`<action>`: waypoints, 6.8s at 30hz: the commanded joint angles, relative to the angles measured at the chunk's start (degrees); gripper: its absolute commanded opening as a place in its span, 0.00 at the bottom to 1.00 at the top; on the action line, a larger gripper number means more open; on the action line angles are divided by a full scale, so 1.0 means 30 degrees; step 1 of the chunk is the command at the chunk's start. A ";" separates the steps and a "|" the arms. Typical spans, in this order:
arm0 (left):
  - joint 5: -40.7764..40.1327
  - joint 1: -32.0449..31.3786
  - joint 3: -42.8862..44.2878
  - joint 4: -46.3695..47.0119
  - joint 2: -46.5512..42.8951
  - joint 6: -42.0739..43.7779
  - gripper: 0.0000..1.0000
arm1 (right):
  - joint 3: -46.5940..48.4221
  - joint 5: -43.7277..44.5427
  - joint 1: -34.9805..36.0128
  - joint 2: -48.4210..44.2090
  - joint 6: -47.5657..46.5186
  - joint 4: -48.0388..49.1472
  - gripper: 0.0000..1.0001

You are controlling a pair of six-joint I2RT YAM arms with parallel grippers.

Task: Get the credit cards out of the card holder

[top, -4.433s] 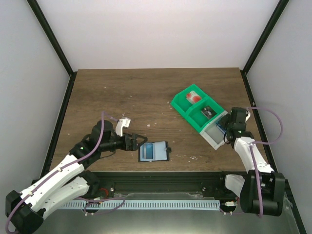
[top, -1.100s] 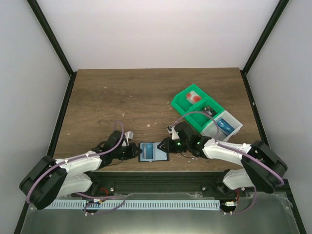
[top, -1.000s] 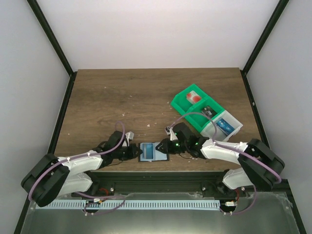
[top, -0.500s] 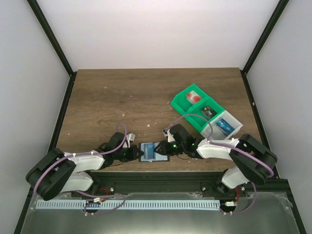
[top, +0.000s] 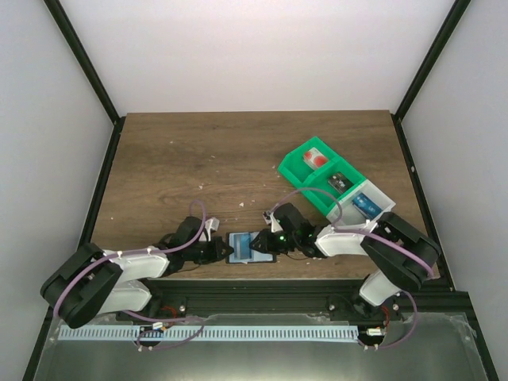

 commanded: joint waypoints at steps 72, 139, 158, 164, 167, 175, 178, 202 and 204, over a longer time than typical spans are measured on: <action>-0.1042 -0.0007 -0.0464 -0.1416 -0.0491 0.0756 0.00 | -0.1143 -0.0459 -0.0568 0.0029 -0.0013 0.1913 0.00; 0.2805 0.0018 -0.0082 0.3158 -0.9940 -1.4602 0.58 | -0.3239 1.5167 0.7701 -0.8047 -2.6737 0.5787 0.01; 0.2430 0.0008 -0.1578 0.4248 -1.0368 -1.5262 0.11 | -0.3348 1.6770 0.9255 -0.7593 -2.7719 0.6824 0.01; 0.2632 0.0014 -0.1425 0.4379 -1.0134 -1.3938 0.00 | -0.2959 1.6491 0.9678 -0.8100 -2.6428 0.4159 0.14; 0.2580 0.0021 -0.1329 0.4649 -1.0104 -1.2688 0.00 | -0.2552 1.6479 0.9940 -0.9245 -2.4509 0.1978 0.24; 0.2517 0.0001 -0.1454 0.4974 -1.0466 -0.8686 0.00 | 0.0835 1.6258 0.9853 -1.3560 -1.4468 -0.6486 0.42; 0.2616 0.0008 -0.1714 0.5253 -1.0698 -0.7844 0.00 | 0.2561 1.4716 0.8875 -1.3415 -1.2461 -0.8993 0.45; 0.4626 0.0016 -0.3312 0.7860 -1.2048 -0.5614 0.00 | 0.1173 -0.5034 -0.2239 -1.1369 -0.6008 -0.6539 0.35; 0.4625 0.0015 -0.3274 0.7803 -1.2093 -0.5655 0.00 | 0.0980 -0.5514 -0.2281 -1.1362 -0.5861 -0.6130 0.32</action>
